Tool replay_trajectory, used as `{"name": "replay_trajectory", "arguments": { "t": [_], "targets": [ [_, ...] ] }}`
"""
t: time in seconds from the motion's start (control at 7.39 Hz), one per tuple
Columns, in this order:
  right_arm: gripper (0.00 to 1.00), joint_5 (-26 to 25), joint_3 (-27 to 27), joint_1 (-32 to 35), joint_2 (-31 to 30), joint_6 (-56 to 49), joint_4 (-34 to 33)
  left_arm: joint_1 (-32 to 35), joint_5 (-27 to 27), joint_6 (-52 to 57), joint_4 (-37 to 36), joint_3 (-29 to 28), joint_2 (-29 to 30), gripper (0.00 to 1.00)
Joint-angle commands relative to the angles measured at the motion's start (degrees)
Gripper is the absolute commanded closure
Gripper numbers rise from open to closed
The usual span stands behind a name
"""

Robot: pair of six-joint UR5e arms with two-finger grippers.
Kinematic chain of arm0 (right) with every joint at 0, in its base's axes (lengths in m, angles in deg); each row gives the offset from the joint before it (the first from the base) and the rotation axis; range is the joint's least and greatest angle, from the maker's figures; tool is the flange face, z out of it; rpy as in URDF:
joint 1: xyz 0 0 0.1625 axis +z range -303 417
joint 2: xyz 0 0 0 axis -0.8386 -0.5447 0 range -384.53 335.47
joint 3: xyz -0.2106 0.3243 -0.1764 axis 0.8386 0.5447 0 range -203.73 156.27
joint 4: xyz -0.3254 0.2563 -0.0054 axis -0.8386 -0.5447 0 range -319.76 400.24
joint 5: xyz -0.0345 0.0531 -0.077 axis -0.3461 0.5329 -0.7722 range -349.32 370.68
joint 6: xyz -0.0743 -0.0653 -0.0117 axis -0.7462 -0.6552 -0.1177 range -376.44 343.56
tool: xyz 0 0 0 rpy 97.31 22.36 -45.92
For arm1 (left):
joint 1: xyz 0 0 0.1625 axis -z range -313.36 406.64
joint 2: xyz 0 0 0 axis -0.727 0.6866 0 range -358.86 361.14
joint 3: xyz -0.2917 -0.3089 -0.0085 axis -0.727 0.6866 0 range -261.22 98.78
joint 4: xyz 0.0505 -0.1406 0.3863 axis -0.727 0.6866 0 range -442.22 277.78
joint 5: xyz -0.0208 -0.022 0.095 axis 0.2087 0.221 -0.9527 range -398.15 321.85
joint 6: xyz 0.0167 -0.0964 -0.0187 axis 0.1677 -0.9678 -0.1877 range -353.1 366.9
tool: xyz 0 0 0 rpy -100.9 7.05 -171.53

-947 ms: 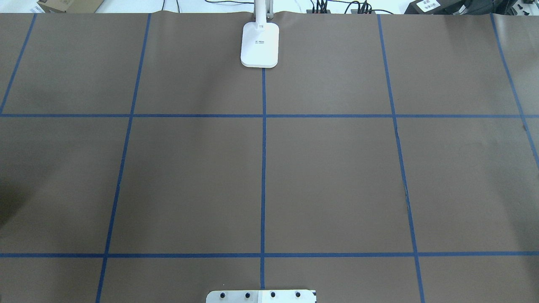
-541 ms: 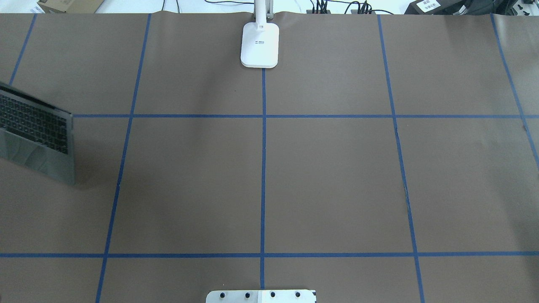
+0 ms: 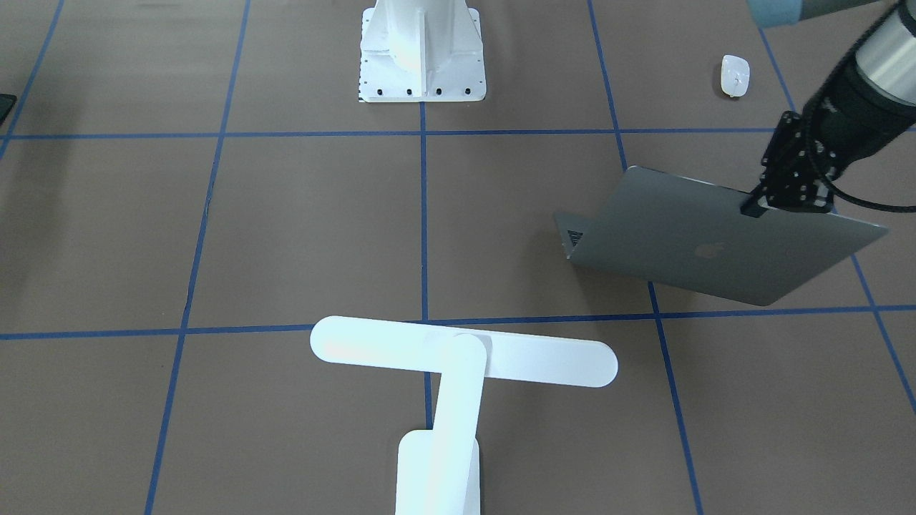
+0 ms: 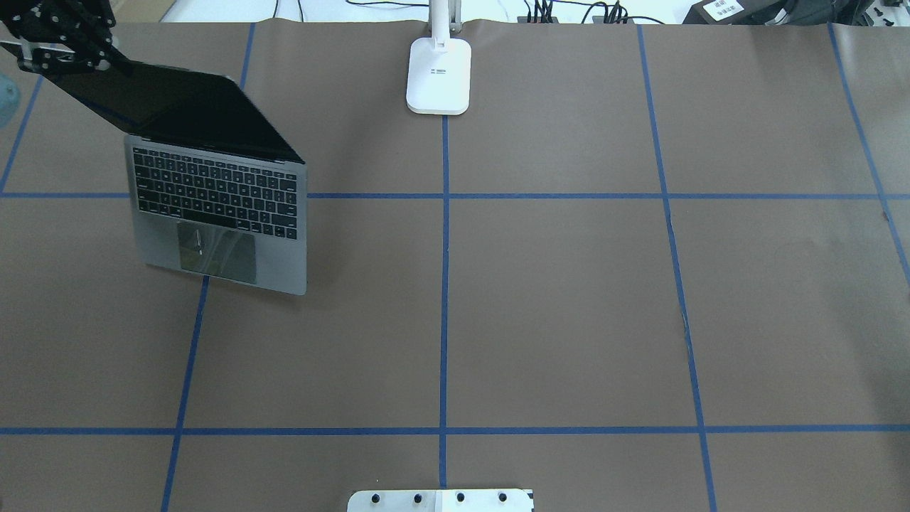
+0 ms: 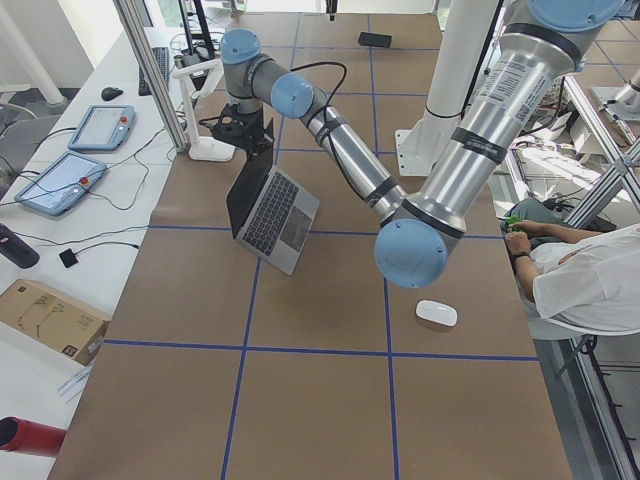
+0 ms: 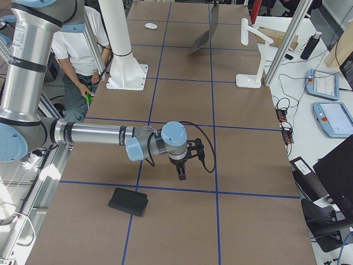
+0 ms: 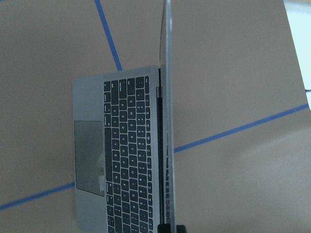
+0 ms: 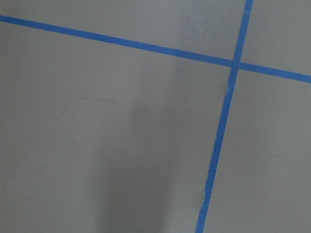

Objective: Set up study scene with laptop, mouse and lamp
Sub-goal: 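Move the held open laptop with the left gripper toward the lamp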

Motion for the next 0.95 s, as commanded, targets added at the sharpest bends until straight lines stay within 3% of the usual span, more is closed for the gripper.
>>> {"name": "replay_trajectory", "arguments": {
  "t": [0.0, 0.27, 0.68, 0.81],
  "targets": [
    [0.01, 0.2, 0.7, 0.0, 0.0, 0.0, -0.1, -4.9, -2.6, -9.6, -2.3, -0.2, 6.2, 1.0],
    [0.01, 0.2, 0.8, 0.0, 0.0, 0.0, -0.1, -10.6, -6.2, -17.5, -4.0, -1.3, 11.7, 1.0],
    [0.01, 0.2, 1.8, 0.0, 0.1, 0.0, 0.0, -19.8, -13.5, -31.1, -4.7, -11.3, 23.3, 1.0],
    [0.01, 0.2, 2.9, 0.0, 1.0, 0.0, 0.0, -22.5, -14.9, -33.0, -4.4, -18.5, 27.9, 1.0]
  ]
}}
